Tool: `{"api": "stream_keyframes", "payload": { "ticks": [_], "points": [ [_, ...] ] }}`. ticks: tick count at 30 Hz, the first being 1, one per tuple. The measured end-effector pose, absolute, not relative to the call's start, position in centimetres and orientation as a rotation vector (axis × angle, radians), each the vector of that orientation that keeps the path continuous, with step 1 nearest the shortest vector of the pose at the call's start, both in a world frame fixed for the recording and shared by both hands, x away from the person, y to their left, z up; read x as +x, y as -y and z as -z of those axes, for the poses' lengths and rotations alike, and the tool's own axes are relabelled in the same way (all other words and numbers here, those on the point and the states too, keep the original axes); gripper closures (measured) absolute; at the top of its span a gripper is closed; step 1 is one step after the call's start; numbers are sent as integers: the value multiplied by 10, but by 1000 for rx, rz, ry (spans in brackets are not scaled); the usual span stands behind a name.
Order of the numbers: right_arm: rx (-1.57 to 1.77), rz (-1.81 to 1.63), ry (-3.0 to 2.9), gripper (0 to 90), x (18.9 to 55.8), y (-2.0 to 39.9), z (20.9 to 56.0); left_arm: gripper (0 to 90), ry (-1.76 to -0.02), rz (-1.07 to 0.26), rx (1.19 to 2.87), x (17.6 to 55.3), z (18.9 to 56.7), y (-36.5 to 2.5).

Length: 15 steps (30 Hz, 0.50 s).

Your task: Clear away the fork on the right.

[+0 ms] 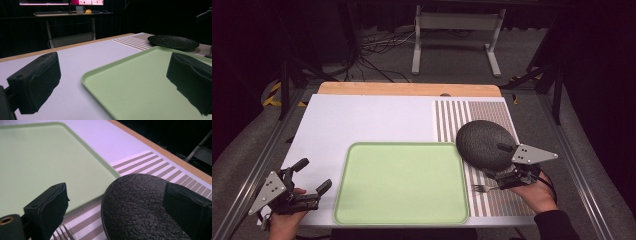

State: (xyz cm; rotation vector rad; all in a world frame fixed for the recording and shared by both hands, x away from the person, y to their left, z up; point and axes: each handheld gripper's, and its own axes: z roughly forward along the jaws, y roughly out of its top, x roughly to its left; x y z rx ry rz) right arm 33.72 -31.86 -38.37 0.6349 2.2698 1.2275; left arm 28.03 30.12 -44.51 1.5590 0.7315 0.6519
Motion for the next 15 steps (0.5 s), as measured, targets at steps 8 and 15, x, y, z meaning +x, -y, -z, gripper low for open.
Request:
{"api": "stream_keyframes", "payload": {
  "ticks": [8, 15],
  "points": [
    [557, -1085, -2405, 85, 342, 316, 369, 0, -727, -649, 1554, 280, 445, -301],
    [488, -898, -2555, 93, 348, 314, 361, 0, -729, -646, 1554, 280, 445, -301]
  ]
}}
